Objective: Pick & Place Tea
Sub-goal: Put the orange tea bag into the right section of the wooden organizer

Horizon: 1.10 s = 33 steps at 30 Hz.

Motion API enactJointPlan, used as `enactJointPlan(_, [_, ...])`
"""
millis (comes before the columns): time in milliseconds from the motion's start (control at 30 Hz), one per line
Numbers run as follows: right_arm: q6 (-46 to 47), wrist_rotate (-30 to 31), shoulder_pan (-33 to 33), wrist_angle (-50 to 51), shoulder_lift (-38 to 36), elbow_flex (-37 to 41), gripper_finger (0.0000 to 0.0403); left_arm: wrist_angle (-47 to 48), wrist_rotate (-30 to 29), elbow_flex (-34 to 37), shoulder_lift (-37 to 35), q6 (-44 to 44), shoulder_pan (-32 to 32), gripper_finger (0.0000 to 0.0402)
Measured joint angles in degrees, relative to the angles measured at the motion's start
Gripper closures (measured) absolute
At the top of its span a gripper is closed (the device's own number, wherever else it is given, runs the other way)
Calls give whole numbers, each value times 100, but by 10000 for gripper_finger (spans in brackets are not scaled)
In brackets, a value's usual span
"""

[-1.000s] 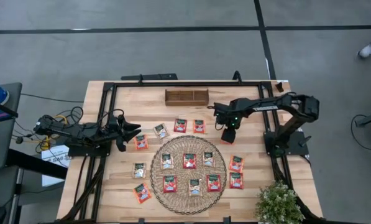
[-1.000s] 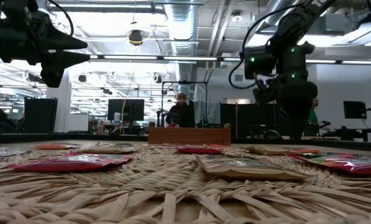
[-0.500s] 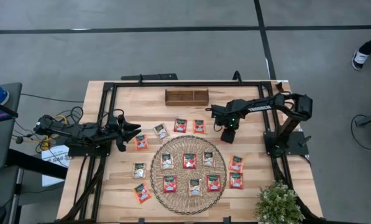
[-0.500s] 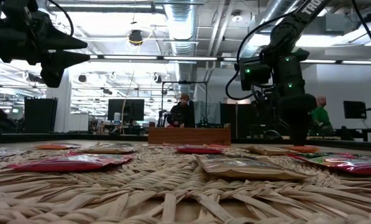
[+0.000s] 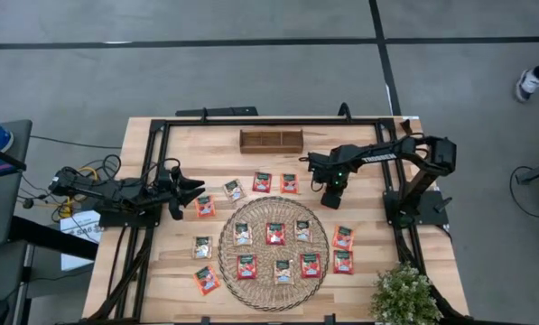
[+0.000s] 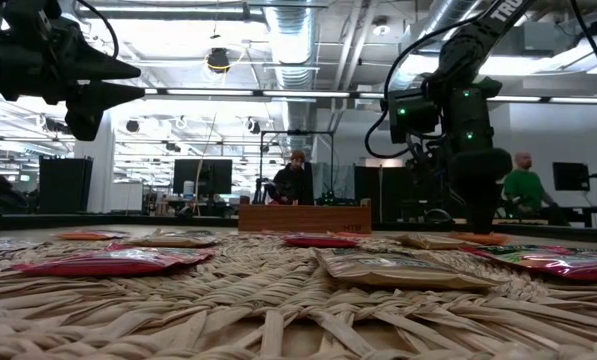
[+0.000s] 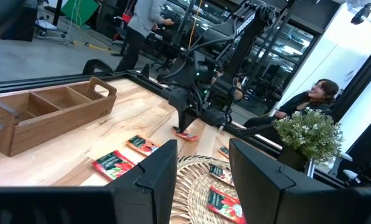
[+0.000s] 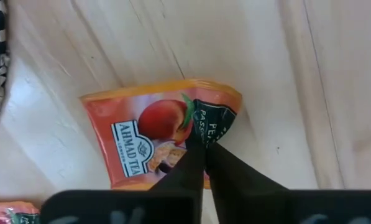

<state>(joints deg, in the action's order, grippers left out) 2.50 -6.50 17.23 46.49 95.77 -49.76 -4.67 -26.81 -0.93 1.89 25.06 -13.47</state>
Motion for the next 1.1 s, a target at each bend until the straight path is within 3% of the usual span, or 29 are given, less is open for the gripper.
enactJointPlan(233, [48,19,0,171,-4,-39,398,0,0,0,-1,0,1,263])
enactJointPlan(500, [46,281,-26,627,-9,-596,401,0,0,0,-1,0,0,263])
enactJointPlan(667, [-3,1046,-209,1068,-11,-1189,402,0,0,0,0,0,0,263])
enactJointPlan(833, [-270,2315,-507,1103,-17,-1830,402,0,0,0,0,0,2,263])
enactJointPlan(967, [-740,3368,-682,813,-21,-2225,402,0,0,-1,0,-2,2,263])
enactJointPlan(1100, [-1364,3962,-687,362,-22,-2488,402,0,0,-2,-1,-2,0,263])
